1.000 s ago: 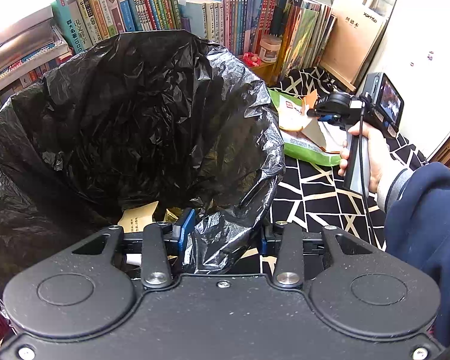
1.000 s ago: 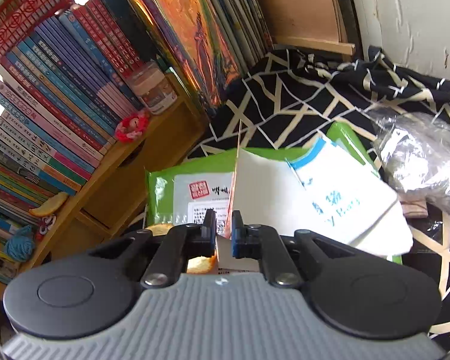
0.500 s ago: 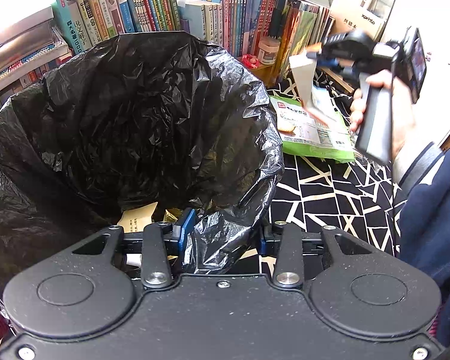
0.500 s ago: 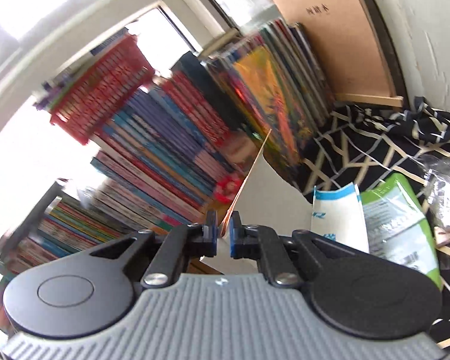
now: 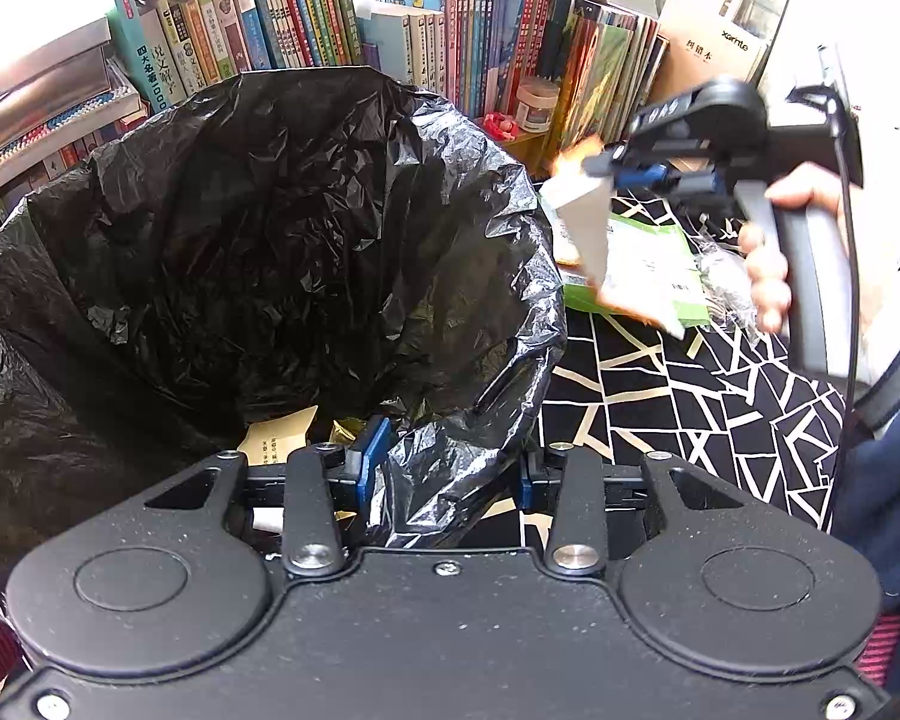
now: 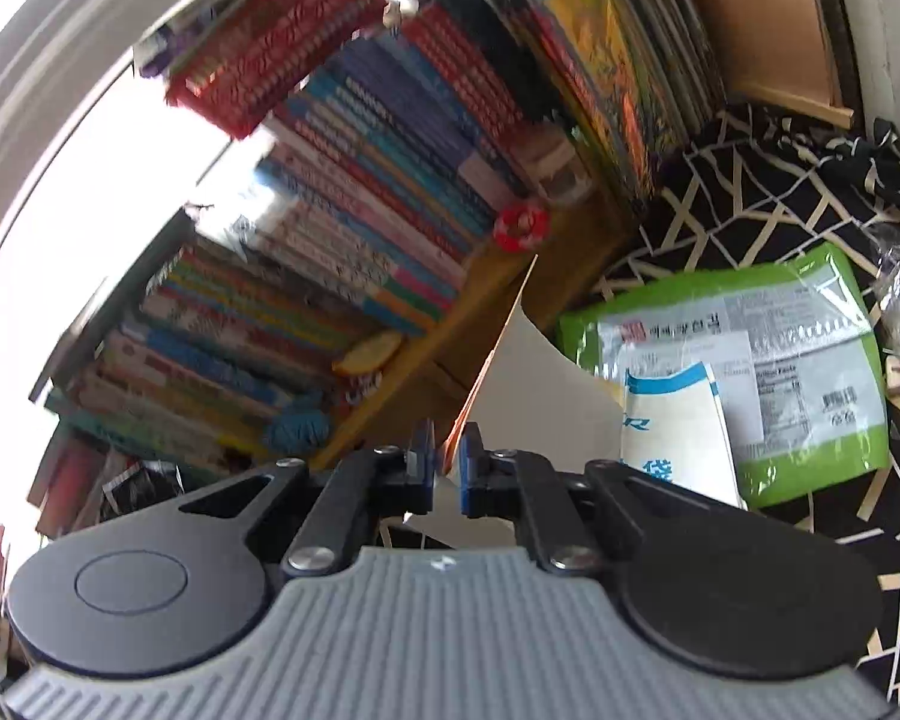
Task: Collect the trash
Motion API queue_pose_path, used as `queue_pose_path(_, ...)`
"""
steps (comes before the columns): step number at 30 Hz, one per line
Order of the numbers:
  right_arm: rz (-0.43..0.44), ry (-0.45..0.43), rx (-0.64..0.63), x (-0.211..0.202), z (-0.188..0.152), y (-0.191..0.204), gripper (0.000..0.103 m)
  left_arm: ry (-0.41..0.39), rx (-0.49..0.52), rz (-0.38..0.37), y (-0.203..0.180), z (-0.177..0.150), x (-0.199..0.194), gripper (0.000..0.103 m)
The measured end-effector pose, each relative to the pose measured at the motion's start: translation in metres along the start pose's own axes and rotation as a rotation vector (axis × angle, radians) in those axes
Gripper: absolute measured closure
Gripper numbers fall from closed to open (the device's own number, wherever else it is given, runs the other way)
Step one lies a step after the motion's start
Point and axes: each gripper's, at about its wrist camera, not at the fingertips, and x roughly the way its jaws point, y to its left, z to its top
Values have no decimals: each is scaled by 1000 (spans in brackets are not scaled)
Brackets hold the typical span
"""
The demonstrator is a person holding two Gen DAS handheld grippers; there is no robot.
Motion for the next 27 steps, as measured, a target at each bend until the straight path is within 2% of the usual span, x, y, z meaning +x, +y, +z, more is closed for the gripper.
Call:
queue_pose_path(2,33,59,1,8,-6,-2,79,-1,2,3,-1,0,0,65)
queue_pose_path(3,44,80,10,11,-6,-4,54,-1,3,4,-1,0,0,65)
queue_pose_path(4,50,88,18,11,-7,-5,46,-2,4,5,-1,0,0,65)
queue_pose_path(5,53,81,19,10,-7,-5,33,-2,5,5,-1,0,0,65)
queue_pose_path(9,46,33,-8,3,-2,-5,19,-4,7,6,-1,0,0,65)
queue_pose_path(12,27,-5,-14,-2,3,-8,16,-3,7,6,-1,0,0,65)
queue_pose_path(15,109,-37,-6,-10,11,-11,8,-4,5,4,-1,0,0,65)
queue_pose_path(17,116,-76,-25,-16,14,-8,2,-4,6,4,-1,0,0,65)
queue_pose_path(18,86,-91,-39,-19,16,-5,1,-4,6,4,-1,0,0,65)
queue_pose_path(22,-139,-86,-45,-14,20,-9,1,-4,6,4,-1,0,0,65)
queue_pose_path(24,-244,-41,6,-8,20,-23,1,-4,6,5,-1,0,0,65)
queue_pose_path(27,-323,73,109,6,18,-52,1,-4,6,5,-1,0,0,65)
